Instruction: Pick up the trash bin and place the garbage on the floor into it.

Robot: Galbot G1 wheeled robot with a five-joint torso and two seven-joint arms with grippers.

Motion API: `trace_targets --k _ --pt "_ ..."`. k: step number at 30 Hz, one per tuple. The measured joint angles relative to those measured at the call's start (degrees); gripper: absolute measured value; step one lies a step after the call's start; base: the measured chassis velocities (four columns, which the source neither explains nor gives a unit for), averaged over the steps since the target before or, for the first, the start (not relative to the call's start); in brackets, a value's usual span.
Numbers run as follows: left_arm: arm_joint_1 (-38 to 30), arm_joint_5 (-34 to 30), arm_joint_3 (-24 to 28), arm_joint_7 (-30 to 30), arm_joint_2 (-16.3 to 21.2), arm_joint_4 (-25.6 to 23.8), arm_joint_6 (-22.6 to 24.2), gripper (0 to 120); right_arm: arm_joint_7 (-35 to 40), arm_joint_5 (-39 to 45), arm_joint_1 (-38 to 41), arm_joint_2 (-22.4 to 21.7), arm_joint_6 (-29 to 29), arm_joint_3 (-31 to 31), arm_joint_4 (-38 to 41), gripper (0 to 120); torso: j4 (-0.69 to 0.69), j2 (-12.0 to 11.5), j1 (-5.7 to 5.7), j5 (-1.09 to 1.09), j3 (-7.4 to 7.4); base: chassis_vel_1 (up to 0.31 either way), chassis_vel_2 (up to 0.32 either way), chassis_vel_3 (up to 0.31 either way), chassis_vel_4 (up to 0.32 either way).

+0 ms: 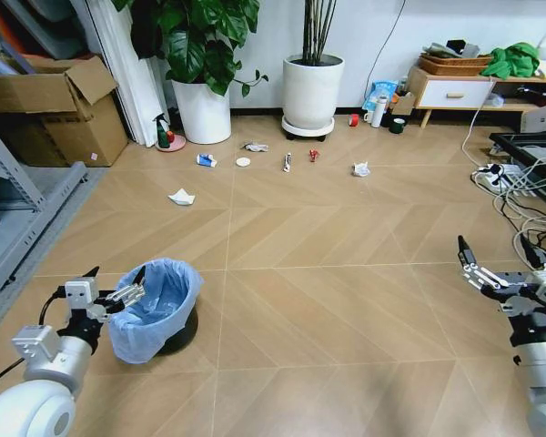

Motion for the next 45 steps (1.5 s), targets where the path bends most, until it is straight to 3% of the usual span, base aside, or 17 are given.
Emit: trace_targets --k 17,28,31,35,39,40,45 --pt "-6.16 -3.84 3.86 -3.44 2.24 9.12 3.25 100 -0.62 0.85 4.95 -0.11 -0.97 -1.32 -4.08 100 0.01 0.0 0.0 0.0 0.0 0.0 0.0 0.0 0.0" --pt "-18.8 -12.09 12.01 -4.67 7.15 23.38 6.78 98 -1.98 -1.1 1.97 5.06 -0.11 -1.23 -1.79 100 0.0 0.0 0.0 -0.01 0.0 0.0 0.0 0.0 0.0" --pt "-22.35 -12.23 14.21 -4.56 8.08 27.81 7.04 97 -2.42 -1.82 0.5 7.4 0.49 -0.97 -0.87 100 -0.02 0.0 0.0 0.01 0.0 0.0 0.0 0.0 0.0" --pt "-23.77 -11.78 15.6 -4.35 8.73 30.22 7.78 96 -2.66 -2.17 -0.25 8.4 0.85 -0.71 -0.53 100 0.0 0.0 0.0 -0.02 0.0 0.0 0.0 0.0 0.0" --pt "-24.44 -11.5 16.24 -4.27 9.25 31.55 8.52 93 -2.68 -2.21 -0.61 8.75 0.87 -0.58 -0.23 100 0.0 0.0 0.0 -0.01 0.0 0.0 0.0 0.0 0.0" --pt "-24.74 -11.38 16.69 -4.2 9.81 32.22 9.07 85 -2.68 -2.21 -0.72 8.76 0.87 -0.55 -0.02 100 0.0 0.0 0.0 -0.01 0.0 0.0 0.0 0.0 0.0" --pt "-26.26 -11.27 17.69 -3.61 10.58 34.17 9.96 73 -2.68 -2.22 -0.69 8.81 0.73 -0.54 0.37 100 0.01 0.0 0.0 -0.01 0.0 0.0 0.0 0.0 0.0"
